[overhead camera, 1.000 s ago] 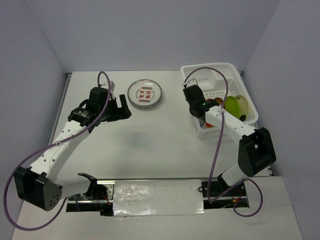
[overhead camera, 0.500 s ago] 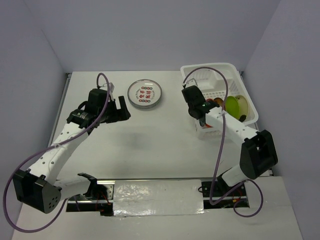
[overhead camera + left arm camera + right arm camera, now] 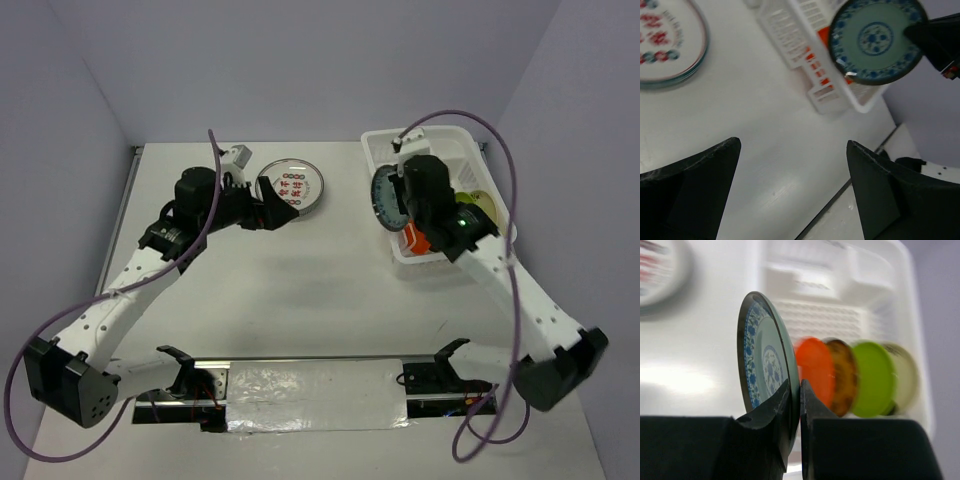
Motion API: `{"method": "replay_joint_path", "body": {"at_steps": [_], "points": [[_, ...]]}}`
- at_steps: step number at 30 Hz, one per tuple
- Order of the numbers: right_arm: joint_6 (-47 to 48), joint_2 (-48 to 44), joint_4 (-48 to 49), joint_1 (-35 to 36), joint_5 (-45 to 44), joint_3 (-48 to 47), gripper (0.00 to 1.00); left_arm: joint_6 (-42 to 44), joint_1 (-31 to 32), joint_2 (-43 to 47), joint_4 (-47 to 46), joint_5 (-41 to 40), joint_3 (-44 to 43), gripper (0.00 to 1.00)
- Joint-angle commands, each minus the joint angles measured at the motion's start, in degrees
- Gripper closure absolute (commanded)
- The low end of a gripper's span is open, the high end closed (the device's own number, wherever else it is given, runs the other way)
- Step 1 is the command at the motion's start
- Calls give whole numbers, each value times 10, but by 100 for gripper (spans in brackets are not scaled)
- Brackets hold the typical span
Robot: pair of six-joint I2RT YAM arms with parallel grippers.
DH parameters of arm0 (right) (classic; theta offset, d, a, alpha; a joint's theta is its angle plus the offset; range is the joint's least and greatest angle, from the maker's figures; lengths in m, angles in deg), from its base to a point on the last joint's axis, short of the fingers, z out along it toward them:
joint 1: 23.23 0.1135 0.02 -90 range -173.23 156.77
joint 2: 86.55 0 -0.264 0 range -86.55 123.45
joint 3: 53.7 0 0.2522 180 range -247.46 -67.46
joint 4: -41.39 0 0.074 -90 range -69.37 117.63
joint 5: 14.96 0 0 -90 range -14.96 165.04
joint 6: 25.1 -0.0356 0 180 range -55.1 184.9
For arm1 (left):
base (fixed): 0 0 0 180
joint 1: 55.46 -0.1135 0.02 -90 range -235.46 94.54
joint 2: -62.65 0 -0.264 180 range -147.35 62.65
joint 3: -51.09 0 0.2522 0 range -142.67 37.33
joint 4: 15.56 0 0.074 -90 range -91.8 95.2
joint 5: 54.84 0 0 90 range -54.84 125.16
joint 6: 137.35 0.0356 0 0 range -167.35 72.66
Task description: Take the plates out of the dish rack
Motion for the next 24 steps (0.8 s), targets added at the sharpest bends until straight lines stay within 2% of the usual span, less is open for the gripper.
{"method": "replay_joint_path", "body": {"at_steps": [1,3,6,7,9,11,12,14,15,16,17,18,19,22,24], "points": [[-46,-114,25,6,302,-15,100,-10,36,3,-198,119,-8,1],[-64,-129,46,4,424,6,100,9,60,-11,-224,104,-8,1],[-104,-145,86,2,505,44,100,9,74,-40,-226,97,-12,1],[-112,-154,99,1,545,56,100,4,76,-47,-235,103,-8,3],[-144,-160,147,0,570,86,100,-5,83,-56,-257,105,5,9],[-166,-160,166,0,604,100,100,-10,88,-61,-273,118,12,35],[-172,-160,182,0,612,102,100,-12,89,-63,-277,124,14,68],[-178,-162,191,0,609,109,100,-9,90,-67,-265,122,12,92],[-175,-164,188,-1,595,111,97,-7,91,-68,-255,121,13,99],[-169,-166,184,-3,573,117,71,-8,90,-66,-237,106,18,100],[-165,-170,168,-4,512,122,44,-9,90,-64,-224,86,33,100],[-158,-181,156,-6,467,125,7,-16,90,-63,-210,39,44,100],[-140,-192,132,-6,357,132,0,-29,90,-64,-180,18,64,100],[-100,-206,89,-7,196,147,0,-52,90,-97,-122,-44,94,100],[-71,-204,74,-8,91,154,0,-67,89,-139,-113,-52,104,100]]}}
